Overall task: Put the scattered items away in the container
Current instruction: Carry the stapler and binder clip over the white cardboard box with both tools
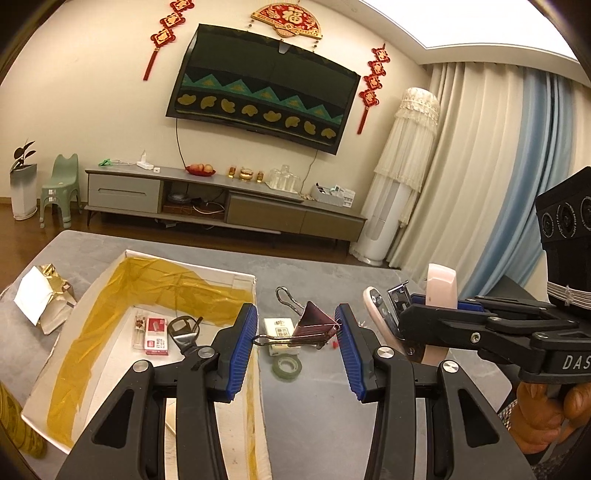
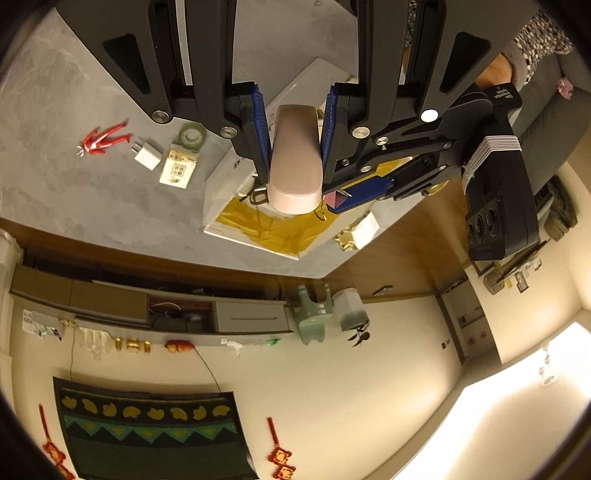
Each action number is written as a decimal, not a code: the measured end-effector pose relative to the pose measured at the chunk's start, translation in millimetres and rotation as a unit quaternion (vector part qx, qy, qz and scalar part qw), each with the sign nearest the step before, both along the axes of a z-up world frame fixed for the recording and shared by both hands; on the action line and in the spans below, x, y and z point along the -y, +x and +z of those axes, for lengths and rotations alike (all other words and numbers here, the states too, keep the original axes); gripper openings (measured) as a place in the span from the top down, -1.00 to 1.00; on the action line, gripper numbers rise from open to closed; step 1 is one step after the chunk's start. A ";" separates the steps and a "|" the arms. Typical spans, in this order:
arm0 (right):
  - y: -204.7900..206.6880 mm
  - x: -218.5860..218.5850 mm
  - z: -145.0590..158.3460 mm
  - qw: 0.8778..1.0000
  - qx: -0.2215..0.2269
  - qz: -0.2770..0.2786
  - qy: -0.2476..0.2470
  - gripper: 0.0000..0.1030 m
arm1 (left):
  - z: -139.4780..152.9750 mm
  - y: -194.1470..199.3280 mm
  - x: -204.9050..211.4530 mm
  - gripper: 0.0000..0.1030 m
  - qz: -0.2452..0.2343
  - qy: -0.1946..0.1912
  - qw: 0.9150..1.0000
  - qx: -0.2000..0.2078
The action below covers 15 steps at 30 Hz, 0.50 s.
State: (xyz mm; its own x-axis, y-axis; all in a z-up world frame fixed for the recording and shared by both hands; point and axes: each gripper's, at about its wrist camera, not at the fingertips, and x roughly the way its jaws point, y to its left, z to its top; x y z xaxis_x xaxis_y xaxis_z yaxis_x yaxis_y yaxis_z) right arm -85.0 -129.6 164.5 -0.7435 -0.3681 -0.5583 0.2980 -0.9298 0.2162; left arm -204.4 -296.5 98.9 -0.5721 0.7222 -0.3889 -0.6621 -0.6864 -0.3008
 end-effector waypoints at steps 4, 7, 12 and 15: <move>-2.4 13.9 5.8 1.000 -0.006 0.010 0.009 0.48 | 4.6 -1.7 11.1 0.12 0.008 0.010 1.000 -0.002; -5.3 22.8 8.8 1.000 -0.008 0.017 0.012 0.48 | 8.1 -6.3 22.3 0.12 0.017 0.018 1.000 -0.002; -14.3 36.1 7.8 0.999 -0.004 0.028 0.018 0.48 | 11.3 -15.7 40.1 0.12 0.033 0.027 0.999 0.001; -23.0 46.4 2.8 0.999 0.004 0.036 0.024 0.48 | 10.1 -23.6 51.2 0.12 0.044 0.029 0.999 0.007</move>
